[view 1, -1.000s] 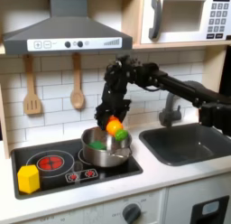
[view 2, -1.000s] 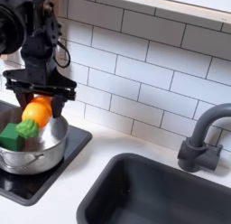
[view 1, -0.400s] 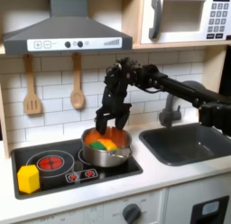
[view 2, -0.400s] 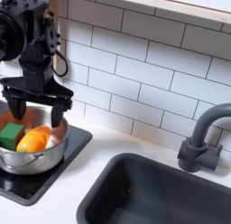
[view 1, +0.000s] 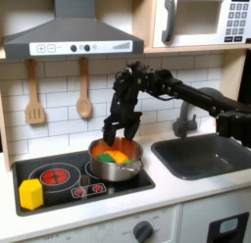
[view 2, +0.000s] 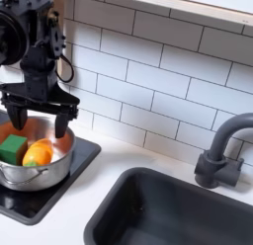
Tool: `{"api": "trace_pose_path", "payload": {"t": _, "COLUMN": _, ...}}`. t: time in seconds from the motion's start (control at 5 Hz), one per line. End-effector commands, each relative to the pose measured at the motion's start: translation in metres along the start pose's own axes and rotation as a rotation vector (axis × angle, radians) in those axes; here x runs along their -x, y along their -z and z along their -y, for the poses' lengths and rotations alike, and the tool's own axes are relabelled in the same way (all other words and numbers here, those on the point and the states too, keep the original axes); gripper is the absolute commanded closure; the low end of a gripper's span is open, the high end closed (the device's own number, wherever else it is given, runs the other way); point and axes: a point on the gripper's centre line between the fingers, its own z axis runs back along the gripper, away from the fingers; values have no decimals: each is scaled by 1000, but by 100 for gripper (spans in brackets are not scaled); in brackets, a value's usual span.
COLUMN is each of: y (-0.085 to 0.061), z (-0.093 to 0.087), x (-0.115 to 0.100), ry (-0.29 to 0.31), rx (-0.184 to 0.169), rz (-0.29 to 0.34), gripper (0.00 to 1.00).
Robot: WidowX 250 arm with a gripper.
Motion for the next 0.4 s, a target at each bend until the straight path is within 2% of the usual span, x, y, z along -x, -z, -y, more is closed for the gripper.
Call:
{"api": "trace_pose_path", "payload": {"t": 0.0, "y": -3, "z": -8, "x": 4, "ry": -31, "rx": -15, "rz": -1, "gripper": 0}}
{"api": "trace_pose_path", "payload": {"t": 0.2, "y": 1, "z": -7, "x": 6, "ry": -29, "rx": -20, "rz": -13, "gripper": 0}}
